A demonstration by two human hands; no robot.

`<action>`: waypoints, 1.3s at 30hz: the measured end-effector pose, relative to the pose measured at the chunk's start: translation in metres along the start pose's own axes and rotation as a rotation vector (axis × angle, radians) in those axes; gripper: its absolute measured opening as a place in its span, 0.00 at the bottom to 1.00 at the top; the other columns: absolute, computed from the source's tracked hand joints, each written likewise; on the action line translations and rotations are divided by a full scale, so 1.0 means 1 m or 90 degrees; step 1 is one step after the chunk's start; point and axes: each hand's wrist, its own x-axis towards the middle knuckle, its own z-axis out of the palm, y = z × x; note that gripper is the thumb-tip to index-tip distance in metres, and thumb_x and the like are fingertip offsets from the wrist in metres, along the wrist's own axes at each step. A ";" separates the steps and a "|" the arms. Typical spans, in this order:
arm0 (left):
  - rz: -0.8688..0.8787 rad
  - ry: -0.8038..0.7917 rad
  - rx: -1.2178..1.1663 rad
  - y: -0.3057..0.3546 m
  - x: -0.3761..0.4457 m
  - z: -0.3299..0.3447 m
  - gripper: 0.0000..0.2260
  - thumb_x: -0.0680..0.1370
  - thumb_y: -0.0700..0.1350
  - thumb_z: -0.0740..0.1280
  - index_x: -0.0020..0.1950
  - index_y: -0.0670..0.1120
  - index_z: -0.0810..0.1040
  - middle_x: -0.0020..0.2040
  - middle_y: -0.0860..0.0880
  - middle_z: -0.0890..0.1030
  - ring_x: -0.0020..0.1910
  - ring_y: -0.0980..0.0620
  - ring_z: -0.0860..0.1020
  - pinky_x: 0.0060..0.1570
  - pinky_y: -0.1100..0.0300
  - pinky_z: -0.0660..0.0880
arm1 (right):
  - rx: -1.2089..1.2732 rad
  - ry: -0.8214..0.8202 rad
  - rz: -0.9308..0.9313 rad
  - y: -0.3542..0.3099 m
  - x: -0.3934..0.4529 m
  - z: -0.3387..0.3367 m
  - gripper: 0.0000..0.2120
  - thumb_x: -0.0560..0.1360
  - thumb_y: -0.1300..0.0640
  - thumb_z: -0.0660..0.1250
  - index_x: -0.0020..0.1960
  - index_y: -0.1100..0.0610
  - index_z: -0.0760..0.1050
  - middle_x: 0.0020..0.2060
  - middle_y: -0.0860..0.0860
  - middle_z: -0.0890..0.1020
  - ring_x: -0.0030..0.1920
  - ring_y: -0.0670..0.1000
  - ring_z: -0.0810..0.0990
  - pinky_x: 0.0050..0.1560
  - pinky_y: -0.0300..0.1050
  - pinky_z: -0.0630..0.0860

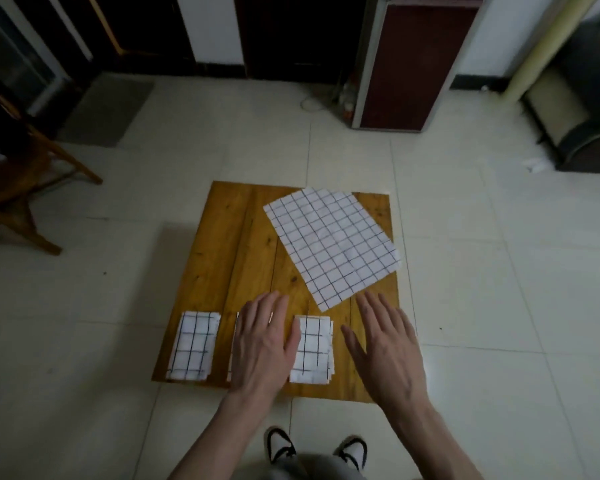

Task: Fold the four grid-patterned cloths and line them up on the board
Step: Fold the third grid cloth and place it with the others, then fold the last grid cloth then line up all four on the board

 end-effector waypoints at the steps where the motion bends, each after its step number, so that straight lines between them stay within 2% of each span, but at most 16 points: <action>1: 0.004 0.009 -0.007 0.005 0.002 -0.007 0.24 0.85 0.58 0.54 0.72 0.46 0.76 0.70 0.46 0.77 0.70 0.46 0.74 0.64 0.44 0.77 | -0.008 0.017 0.006 -0.004 0.001 -0.012 0.31 0.84 0.37 0.50 0.78 0.55 0.67 0.75 0.53 0.73 0.77 0.54 0.69 0.76 0.54 0.64; 4: 0.005 0.028 -0.013 0.019 0.007 -0.021 0.24 0.85 0.58 0.53 0.72 0.46 0.75 0.71 0.46 0.77 0.72 0.46 0.73 0.65 0.41 0.77 | -0.028 0.041 -0.002 -0.006 0.004 -0.035 0.32 0.84 0.36 0.48 0.79 0.55 0.66 0.75 0.54 0.73 0.77 0.55 0.68 0.77 0.55 0.63; 8: 0.016 0.054 -0.001 0.042 0.014 -0.033 0.24 0.85 0.58 0.54 0.71 0.47 0.76 0.71 0.45 0.78 0.72 0.46 0.73 0.67 0.40 0.76 | -0.033 0.065 -0.024 0.007 0.020 -0.058 0.33 0.84 0.35 0.49 0.81 0.56 0.63 0.77 0.53 0.69 0.79 0.54 0.63 0.80 0.52 0.55; 13: 0.020 0.080 0.003 0.079 0.040 -0.039 0.24 0.85 0.58 0.54 0.72 0.46 0.76 0.71 0.46 0.77 0.74 0.46 0.71 0.70 0.42 0.73 | -0.016 0.083 -0.059 0.040 0.050 -0.084 0.33 0.84 0.35 0.49 0.81 0.56 0.63 0.78 0.54 0.68 0.80 0.54 0.62 0.79 0.54 0.56; 19: -0.024 0.112 0.040 0.136 0.079 -0.024 0.23 0.85 0.58 0.54 0.72 0.45 0.76 0.70 0.46 0.78 0.72 0.46 0.72 0.71 0.44 0.70 | 0.008 0.056 -0.126 0.109 0.104 -0.093 0.34 0.85 0.35 0.48 0.81 0.55 0.62 0.79 0.52 0.67 0.81 0.52 0.61 0.79 0.54 0.56; 25: -0.130 0.145 0.090 0.217 0.103 0.007 0.24 0.85 0.58 0.55 0.72 0.45 0.76 0.70 0.46 0.78 0.72 0.47 0.72 0.72 0.47 0.68 | 0.036 0.018 -0.217 0.196 0.158 -0.113 0.34 0.85 0.34 0.47 0.81 0.55 0.63 0.78 0.52 0.69 0.80 0.52 0.62 0.80 0.51 0.53; 30: -0.181 0.163 0.102 0.292 0.133 0.034 0.24 0.84 0.58 0.55 0.72 0.44 0.75 0.70 0.45 0.78 0.72 0.45 0.72 0.70 0.45 0.70 | 0.055 0.003 -0.278 0.267 0.193 -0.143 0.33 0.85 0.35 0.46 0.81 0.55 0.62 0.79 0.51 0.68 0.81 0.51 0.60 0.81 0.52 0.55; 39: -0.210 0.183 0.127 0.344 0.176 0.052 0.25 0.84 0.59 0.54 0.72 0.44 0.74 0.71 0.45 0.77 0.72 0.45 0.72 0.73 0.45 0.69 | 0.120 0.032 -0.296 0.322 0.242 -0.162 0.31 0.86 0.37 0.51 0.82 0.55 0.61 0.79 0.51 0.66 0.81 0.50 0.59 0.81 0.53 0.56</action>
